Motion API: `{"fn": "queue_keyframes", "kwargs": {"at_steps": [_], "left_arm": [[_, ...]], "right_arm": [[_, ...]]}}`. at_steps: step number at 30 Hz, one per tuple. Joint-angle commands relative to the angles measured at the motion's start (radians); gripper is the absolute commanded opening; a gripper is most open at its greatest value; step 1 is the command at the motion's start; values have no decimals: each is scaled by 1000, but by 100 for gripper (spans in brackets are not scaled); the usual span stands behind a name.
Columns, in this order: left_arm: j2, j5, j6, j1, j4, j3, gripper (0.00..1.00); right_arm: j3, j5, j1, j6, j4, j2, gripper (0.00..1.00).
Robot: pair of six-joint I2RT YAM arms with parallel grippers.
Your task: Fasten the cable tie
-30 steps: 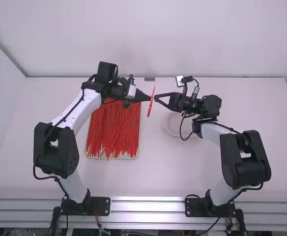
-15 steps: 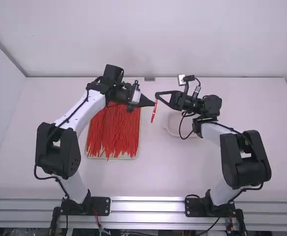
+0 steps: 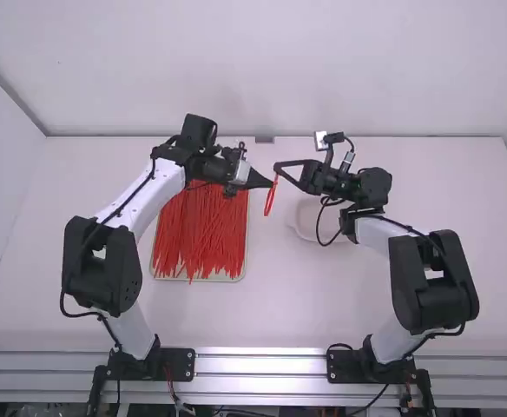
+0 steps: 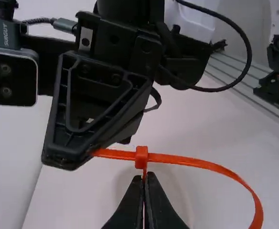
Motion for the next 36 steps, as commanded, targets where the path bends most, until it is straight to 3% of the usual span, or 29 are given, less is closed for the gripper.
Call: {"fn": "queue_keyframes", "kwargs": {"at_steps": [1, 18, 32, 35, 36], "left_arm": [[2, -56, 0, -16, -19, -6, 2], [1, -119, -109, -31, 153, -211, 2], [-43, -74, -231, 72, 217, -211, 2], [-63, -18, -243, 97, 233, -211, 12], [-65, -2, -244, 100, 240, -211, 23]], "right_arm": [[27, -7, 5, -10, 11, -2, 0], [27, -8, 5, -10, 11, -2, 0], [27, -46, 5, 5, 11, -2, 0], [27, -53, 5, 5, 11, -2, 0], [27, -55, 5, 5, 11, -2, 0]]}}
